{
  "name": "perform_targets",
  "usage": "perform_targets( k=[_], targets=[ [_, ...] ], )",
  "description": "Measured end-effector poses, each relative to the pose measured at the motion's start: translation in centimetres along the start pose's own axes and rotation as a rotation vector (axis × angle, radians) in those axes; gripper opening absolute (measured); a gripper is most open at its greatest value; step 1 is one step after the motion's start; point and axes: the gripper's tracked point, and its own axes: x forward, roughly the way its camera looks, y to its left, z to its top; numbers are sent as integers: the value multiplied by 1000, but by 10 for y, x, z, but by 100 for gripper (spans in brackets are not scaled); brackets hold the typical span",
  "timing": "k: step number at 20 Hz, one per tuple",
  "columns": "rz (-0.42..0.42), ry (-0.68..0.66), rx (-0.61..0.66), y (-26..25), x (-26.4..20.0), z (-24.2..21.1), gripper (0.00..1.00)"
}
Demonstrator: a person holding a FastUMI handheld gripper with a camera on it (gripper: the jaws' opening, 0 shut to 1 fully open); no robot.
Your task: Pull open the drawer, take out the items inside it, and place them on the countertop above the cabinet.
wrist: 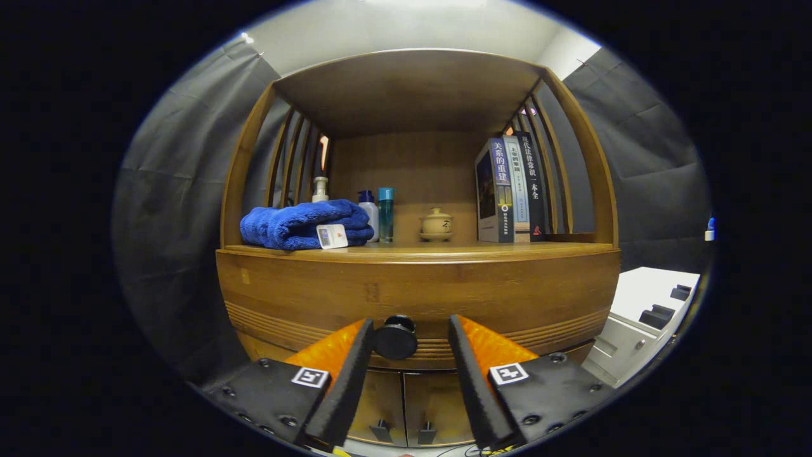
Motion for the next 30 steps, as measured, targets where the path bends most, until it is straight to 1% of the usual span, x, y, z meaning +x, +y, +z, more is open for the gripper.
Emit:
perform_targets(
  k=[3, 4, 7, 9, 12, 13, 14, 16, 19, 21, 24, 27, 28, 30],
  targets=[
    [1, 3, -22, -1, 0, 1, 44],
    [-25, 6, -35, -8, -4, 0, 35],
    [-2, 48, 15, -9, -4, -17, 9],
    [11, 43, 20, -7, -5, -17, 8],
    [8, -11, 3, -3, -12, -2, 10],
    [1, -20, 4, -1, -13, 1, 19],
    [-25, -23, -2, -3, -12, 4, 28],
    [-44, -13, -2, -1, -13, 1, 36],
    [-18, 1, 29, 13, -13, -4, 48],
    [-16, 0, 41, 12, -6, -4, 57],
    [-49, 40, 59, 4, 9, -14, 69],
    [-55, 66, 61, 0, 23, -17, 81],
    [-63, 68, 52, -2, 29, -17, 76],
    [-38, 104, 51, 2, 40, -24, 65]
  ],
)
